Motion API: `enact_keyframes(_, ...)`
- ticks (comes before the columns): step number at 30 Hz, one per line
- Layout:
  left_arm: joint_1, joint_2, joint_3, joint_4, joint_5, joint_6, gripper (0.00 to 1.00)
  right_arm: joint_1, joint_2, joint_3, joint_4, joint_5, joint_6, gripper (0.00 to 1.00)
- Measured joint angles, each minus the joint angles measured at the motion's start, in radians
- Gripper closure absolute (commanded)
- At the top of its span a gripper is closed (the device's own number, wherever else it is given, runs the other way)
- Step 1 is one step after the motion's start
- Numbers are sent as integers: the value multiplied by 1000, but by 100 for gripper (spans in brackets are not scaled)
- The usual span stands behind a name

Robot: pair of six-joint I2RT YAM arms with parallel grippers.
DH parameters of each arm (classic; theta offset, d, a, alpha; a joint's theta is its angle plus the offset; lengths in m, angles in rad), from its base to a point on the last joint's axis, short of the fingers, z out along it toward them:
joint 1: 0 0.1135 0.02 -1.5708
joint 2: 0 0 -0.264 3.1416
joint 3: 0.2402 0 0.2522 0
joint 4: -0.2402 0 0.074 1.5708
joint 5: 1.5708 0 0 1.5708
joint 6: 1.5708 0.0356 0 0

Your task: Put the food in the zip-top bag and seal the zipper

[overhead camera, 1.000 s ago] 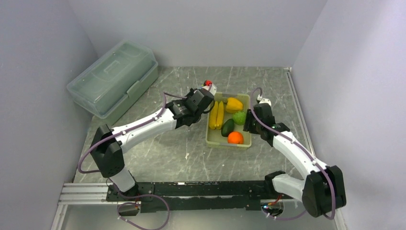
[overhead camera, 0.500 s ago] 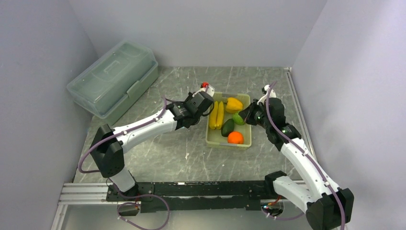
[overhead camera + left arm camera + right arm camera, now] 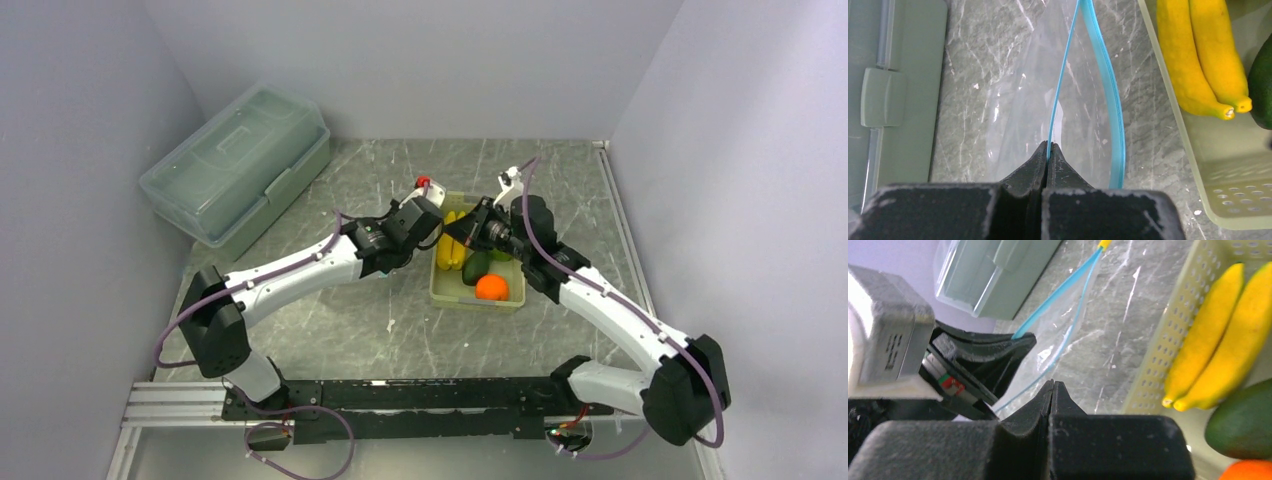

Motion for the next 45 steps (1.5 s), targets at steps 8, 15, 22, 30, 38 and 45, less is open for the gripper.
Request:
enact_keyframes(8,-21,-9,-11,-14,12,-34,100,48,107,5,126,0,87,100)
enact_keyframes(15,-30,-48,-35,-14,30,-52,100,63,188,21,216,-19,157,100)
enact_keyframes(22,-42,-59,-43,-10,37,-56,100,82,266,35,258,-21,189,100)
enact_keyframes(30,-56,-61,-48,-2,46,-60,100,99,353,79,265,-25,206,100)
enact_keyframes(38,-73,-82,-49,11,50,-51,100,119,425,109,248,-23,221,47)
enact_keyframes(45,-83,-95,-52,2,10,-29,100,133,441,132,210,12,205,4)
